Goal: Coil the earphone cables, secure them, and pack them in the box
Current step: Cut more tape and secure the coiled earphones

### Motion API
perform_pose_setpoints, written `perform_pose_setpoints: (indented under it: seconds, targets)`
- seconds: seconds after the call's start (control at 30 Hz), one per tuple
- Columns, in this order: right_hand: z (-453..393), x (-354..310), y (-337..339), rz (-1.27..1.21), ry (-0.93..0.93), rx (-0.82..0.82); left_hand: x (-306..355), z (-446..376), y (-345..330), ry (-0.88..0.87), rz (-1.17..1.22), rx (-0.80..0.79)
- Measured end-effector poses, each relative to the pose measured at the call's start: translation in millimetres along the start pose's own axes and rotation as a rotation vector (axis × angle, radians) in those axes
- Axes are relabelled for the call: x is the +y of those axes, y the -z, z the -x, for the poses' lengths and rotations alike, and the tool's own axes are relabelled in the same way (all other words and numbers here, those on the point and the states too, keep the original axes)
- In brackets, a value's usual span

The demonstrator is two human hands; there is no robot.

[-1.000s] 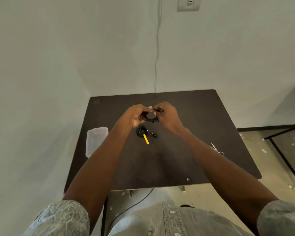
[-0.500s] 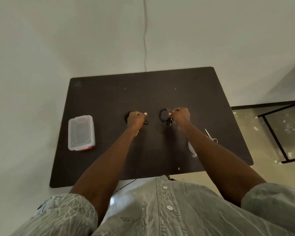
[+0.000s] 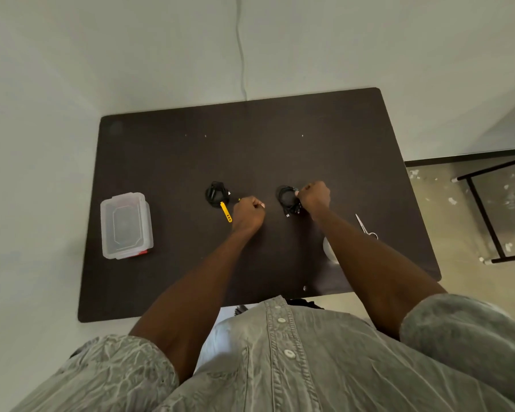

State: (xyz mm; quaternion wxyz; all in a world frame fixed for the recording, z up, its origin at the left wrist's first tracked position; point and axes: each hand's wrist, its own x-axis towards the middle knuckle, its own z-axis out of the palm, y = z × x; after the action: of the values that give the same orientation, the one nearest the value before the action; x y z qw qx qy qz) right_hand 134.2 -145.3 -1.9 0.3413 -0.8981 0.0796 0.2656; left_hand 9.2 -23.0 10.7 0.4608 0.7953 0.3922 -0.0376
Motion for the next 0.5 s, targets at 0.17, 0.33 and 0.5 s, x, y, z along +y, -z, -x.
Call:
perform_pose_setpoints:
  seconds: [0.17,0.33,0.5]
  targets:
    - [10.9,6.6,8.4,-0.008,0.049,0.071,-4.6,7.2,2.6,-0.018,0.024,0.005]
    - [53.3,20.6,27.5,-0.051,0.238,0.124,-12.2,28.6,-1.1,-0.048,0.072,0.020]
    - [86.9,58.1,54.2,-0.122,0.254,0.282,-15.9,59.2,-17.7,-0.062,0.092,0.015]
